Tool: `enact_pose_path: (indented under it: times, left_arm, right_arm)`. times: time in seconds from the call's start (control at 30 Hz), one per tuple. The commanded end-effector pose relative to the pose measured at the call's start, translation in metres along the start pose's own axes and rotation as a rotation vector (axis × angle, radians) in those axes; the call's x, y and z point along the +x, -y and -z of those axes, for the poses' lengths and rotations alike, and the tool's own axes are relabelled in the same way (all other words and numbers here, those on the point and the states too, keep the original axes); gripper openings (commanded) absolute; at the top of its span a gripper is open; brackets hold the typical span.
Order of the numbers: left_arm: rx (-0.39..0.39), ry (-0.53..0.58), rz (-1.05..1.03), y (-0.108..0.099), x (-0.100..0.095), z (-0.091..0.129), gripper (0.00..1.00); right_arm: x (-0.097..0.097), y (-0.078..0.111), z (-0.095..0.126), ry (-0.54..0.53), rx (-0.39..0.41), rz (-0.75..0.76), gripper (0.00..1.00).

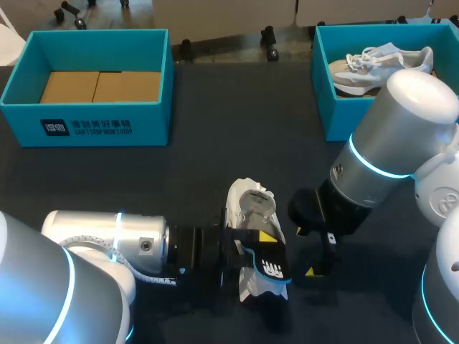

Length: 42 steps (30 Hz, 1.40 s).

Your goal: Take the shoe out of the shoebox, open the shoe tongue, remove and reinsert the insole, then place the shoe into the shoebox

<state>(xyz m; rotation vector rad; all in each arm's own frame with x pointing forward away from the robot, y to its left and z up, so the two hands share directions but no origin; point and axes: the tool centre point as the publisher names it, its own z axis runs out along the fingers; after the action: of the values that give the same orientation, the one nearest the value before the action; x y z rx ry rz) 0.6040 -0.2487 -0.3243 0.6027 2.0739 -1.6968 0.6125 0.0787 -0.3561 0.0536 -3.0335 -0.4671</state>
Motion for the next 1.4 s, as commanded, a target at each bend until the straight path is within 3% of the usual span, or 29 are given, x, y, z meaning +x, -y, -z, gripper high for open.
enact_pose_path:
  times: [0.03, 0.13, 0.23, 0.6, 1.4]
  left_arm:
    - [0.007, 0.006, -0.008, 0.004, 0.002, 0.005, 0.22]
    - [0.007, 0.003, -0.018, 0.003, 0.004, 0.005, 0.18]
    - [0.008, 0.008, -0.022, 0.002, 0.005, 0.005, 0.0]
    - [0.04, 0.019, -0.065, -0.003, 0.008, 0.006, 0.0]
    - [-0.017, 0.06, -0.08, -0.03, -0.001, -0.003, 0.0]
  right_arm:
    - [0.0, 0.0, -0.001, 0.0, -0.001, 0.0, 1.0]
    - [0.0, 0.0, -0.001, 0.0, -0.001, 0.0, 1.0]
    - [0.0, 0.0, -0.001, 0.0, -0.001, 0.0, 1.0]
    - [0.0, 0.0, -0.001, 0.0, -0.001, 0.0, 1.0]
    - [0.0, 0.0, -0.001, 0.0, -0.001, 0.0, 1.0]
